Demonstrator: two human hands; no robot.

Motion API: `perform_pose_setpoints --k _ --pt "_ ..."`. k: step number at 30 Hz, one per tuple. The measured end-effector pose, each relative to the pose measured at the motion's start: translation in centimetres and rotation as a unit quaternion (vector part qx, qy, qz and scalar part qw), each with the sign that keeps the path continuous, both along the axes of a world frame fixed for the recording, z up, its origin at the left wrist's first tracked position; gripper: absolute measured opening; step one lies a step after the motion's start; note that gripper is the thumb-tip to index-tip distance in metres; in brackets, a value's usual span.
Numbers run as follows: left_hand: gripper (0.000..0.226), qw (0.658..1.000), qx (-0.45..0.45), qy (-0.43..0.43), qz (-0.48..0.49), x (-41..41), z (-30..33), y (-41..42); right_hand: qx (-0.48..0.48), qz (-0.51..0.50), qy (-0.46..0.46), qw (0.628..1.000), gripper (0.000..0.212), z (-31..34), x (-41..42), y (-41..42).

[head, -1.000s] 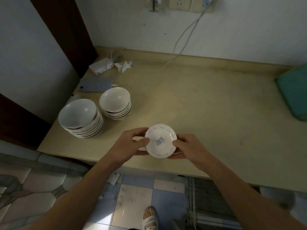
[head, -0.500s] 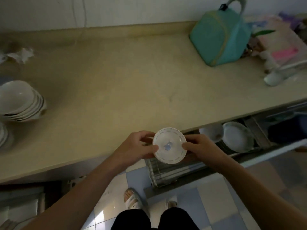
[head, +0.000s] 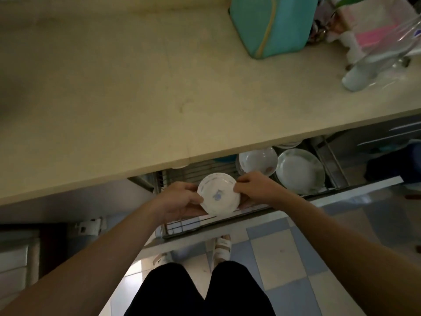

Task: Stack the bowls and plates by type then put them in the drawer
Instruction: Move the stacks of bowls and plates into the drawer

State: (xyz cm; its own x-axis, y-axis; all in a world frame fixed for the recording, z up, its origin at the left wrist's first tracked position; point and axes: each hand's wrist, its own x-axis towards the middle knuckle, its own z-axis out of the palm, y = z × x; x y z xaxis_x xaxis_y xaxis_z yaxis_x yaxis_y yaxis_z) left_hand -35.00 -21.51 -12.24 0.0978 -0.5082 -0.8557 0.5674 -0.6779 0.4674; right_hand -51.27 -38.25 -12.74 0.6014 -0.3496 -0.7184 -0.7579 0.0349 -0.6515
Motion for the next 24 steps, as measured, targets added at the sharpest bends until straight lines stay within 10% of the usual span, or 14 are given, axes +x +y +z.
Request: perform_pose_setpoints --k 24 --pt "0.035 0.989 0.034 -0.019 0.145 -8.7 -4.3 2.1 0.145 -0.045 0.007 0.988 0.019 -7.6 -5.6 1.1"
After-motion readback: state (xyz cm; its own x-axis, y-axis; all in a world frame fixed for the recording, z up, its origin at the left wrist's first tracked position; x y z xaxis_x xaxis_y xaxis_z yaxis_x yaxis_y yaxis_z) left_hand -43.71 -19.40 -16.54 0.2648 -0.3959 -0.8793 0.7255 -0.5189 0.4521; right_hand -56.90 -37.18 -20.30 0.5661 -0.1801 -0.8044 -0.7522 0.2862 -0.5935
